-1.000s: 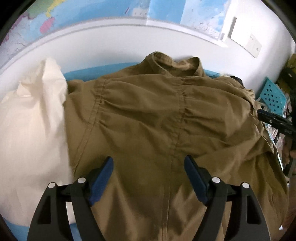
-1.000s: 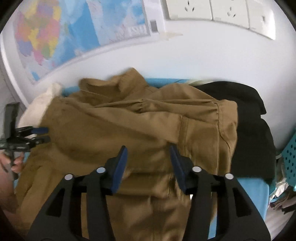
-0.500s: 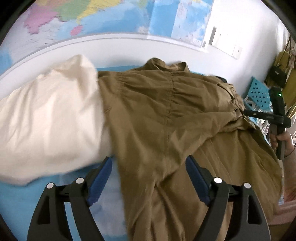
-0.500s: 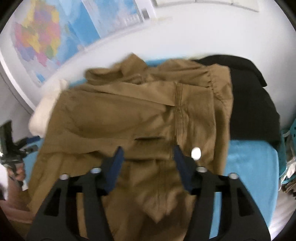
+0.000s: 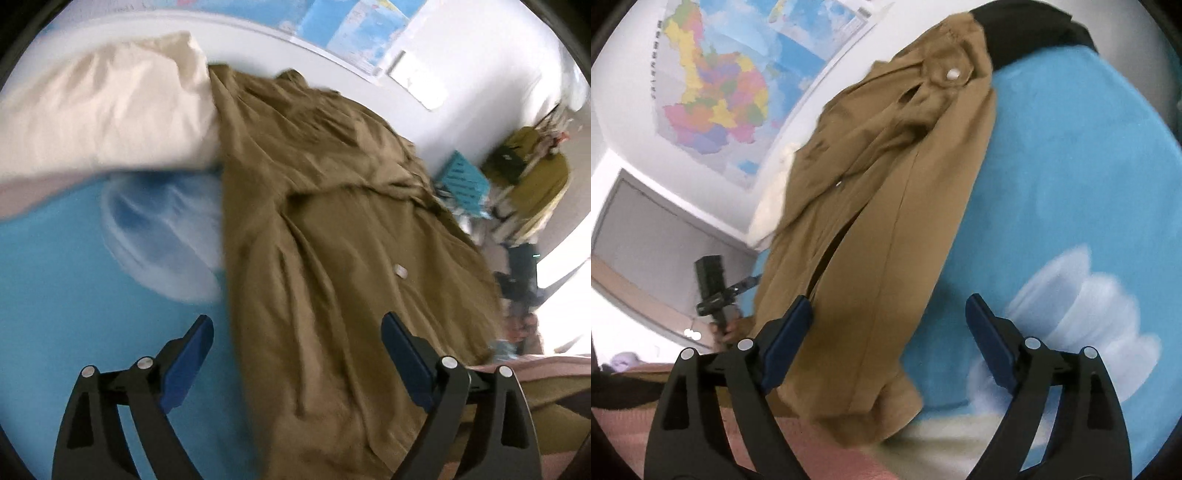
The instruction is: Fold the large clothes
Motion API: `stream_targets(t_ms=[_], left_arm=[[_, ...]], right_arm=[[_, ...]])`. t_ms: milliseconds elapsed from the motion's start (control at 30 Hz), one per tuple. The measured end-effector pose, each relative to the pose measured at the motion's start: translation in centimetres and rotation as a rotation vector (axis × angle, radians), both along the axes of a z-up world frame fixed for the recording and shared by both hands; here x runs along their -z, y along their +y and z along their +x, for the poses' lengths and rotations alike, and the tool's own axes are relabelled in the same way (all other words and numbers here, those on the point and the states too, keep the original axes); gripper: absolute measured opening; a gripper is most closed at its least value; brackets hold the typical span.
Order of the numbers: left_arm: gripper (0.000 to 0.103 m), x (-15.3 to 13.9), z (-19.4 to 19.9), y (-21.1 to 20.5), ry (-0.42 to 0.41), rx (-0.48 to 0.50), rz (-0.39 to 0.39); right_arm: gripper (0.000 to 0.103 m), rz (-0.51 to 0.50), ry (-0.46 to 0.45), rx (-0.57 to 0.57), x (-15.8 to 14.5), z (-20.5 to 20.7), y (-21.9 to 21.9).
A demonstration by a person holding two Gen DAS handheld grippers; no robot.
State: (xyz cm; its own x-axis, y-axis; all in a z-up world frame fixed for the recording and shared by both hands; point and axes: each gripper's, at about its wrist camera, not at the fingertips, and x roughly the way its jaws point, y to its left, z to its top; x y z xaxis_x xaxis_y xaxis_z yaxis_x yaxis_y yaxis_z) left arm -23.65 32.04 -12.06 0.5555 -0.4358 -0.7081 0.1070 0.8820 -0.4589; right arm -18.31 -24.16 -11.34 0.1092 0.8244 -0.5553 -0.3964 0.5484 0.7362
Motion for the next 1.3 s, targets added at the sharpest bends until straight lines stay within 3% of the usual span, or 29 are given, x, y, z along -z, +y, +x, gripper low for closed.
stream_targets(t_ms=[133, 200, 233, 267, 333, 367, 467, 600, 667, 733, 767, 833, 900, 933, 1033, 1067, 1100, 1233, 1300], left_arm=[[0.096, 1.2, -1.6, -1.7, 0.02, 0.059, -0.01], [0.096, 1.2, -2.3, -2.2, 0.01, 0.067, -0.015], [0.096, 1.3, -2.5, -2.4, 0.007, 0.06, -0.016], [0.092, 1.2, -2.7, -2.5, 0.005, 0.053, -0.012], [0.049, 1.1, -2.9, -2.7, 0.007, 0.023, -0.023], [0.015, 1.1, -2.7, -2.2, 0.025, 0.004, -0.053], [0.009, -0.1, -3.3, -1.2, 0.001, -0.049, -0.136], [0.01, -2.8, -4.7, -0.8, -0.1, -0.012, -0.211], [0.013, -2.8, -5.2, -0.8, -0.106, 0.003, -0.225], [0.022, -1.7, -5.4, -0.8, -0.066, -0.009, -0.179], [0.028, -1.2, -5.4, -0.7, -0.041, -0.016, -0.157], [0.028, 0.7, -5.2, -0.2, 0.028, -0.05, -0.133], [0.032, 2.5, -5.3, 0.6, 0.079, -0.059, -0.189], [0.032, 2.7, -5.4, 1.0, 0.075, -0.063, -0.208], [0.057, 2.0, -6.3, 0.6, 0.043, -0.033, -0.193], [0.071, 1.9, -6.4, 0.0, 0.038, -0.017, -0.182], [0.079, 1.6, -6.4, -0.7, 0.034, 0.002, -0.166], [0.087, 1.4, -6.5, -3.5, 0.029, 0.075, -0.084], [0.087, 1.4, -6.5, -4.3, 0.028, 0.089, -0.074]], right_arm=[[0.088, 0.016, -0.038, -0.071, -0.3, -1.7, 2.0], [0.061, 0.042, -0.013, -0.108, 0.0, -1.9, 3.2], [0.037, 0.046, 0.001, -0.112, 0.1, -1.7, 3.6], [0.02, 0.061, 0.007, -0.118, 0.0, -1.7, 3.8], [0.015, 0.09, -0.028, -0.092, -1.5, -1.8, 3.6], [0.013, 0.105, -0.058, -0.075, -2.7, -2.0, 3.3], [0.01, 0.151, -0.164, -0.015, -7.1, -2.9, 1.4], [0.009, 0.201, -0.317, -0.005, -12.2, -5.2, -0.7], [0.009, 0.181, -0.332, -0.005, -12.3, -5.8, -1.1], [0.013, 0.126, -0.294, -0.014, -10.5, -5.8, -1.1], [0.018, 0.093, -0.237, 0.005, -8.7, -5.3, -1.3], [0.032, 0.076, -0.128, 0.023, -5.3, -4.5, -2.3], [0.04, 0.067, -0.048, 0.051, -2.4, -4.1, -3.6], [0.054, 0.067, -0.034, 0.044, -1.7, -4.3, -4.0], [0.071, 0.094, -0.019, 0.016, -0.5, -4.8, -4.0], [0.074, 0.098, -0.026, 0.006, -0.5, -4.9, -4.0], [0.076, 0.108, -0.029, -0.008, -0.4, -5.0, -3.8], [0.078, 0.092, -0.031, -0.048, -0.1, -5.1, -2.5], [0.073, 0.099, -0.026, -0.062, 0.0, -5.2, -2.1]])
